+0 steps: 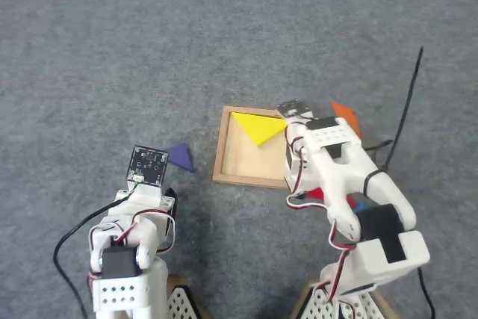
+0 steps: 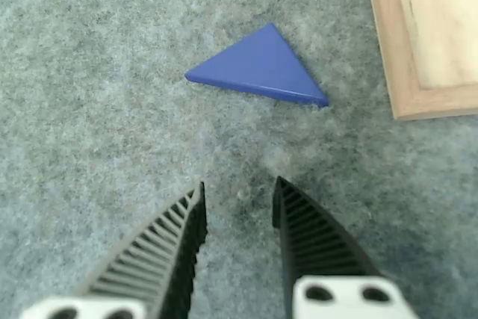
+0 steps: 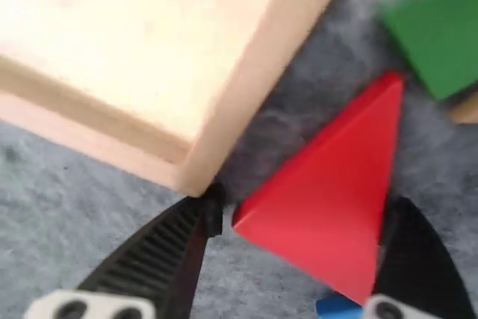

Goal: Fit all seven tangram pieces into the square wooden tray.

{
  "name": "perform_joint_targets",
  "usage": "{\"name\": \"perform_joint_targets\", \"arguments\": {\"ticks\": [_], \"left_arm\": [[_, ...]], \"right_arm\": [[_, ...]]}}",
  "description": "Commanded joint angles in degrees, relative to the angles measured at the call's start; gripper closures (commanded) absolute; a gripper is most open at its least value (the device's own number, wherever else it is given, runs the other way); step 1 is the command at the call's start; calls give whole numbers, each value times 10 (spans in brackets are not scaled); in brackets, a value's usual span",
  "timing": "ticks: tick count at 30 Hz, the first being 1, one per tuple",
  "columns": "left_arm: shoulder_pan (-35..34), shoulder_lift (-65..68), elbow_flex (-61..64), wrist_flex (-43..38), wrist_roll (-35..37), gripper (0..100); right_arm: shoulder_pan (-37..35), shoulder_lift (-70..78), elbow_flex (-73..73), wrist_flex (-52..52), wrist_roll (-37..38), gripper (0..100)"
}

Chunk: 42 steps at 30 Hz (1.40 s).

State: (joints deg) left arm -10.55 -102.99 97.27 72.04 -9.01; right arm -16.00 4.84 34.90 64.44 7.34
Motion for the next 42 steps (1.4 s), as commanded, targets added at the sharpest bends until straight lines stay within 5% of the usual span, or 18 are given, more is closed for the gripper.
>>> {"name": "perform_joint_targets", "arguments": {"ticks": [1, 25, 42], "left_arm": [[-4, -11, -8, 3, 5, 859], [-4, -11, -8, 3, 5, 859], [-4, -11, -8, 3, 5, 859]], "right_arm": [[26, -11, -4, -15, -11, 684], [25, -7, -4, 31, 62, 627], [23, -15, -20, 24, 61, 838]]}}
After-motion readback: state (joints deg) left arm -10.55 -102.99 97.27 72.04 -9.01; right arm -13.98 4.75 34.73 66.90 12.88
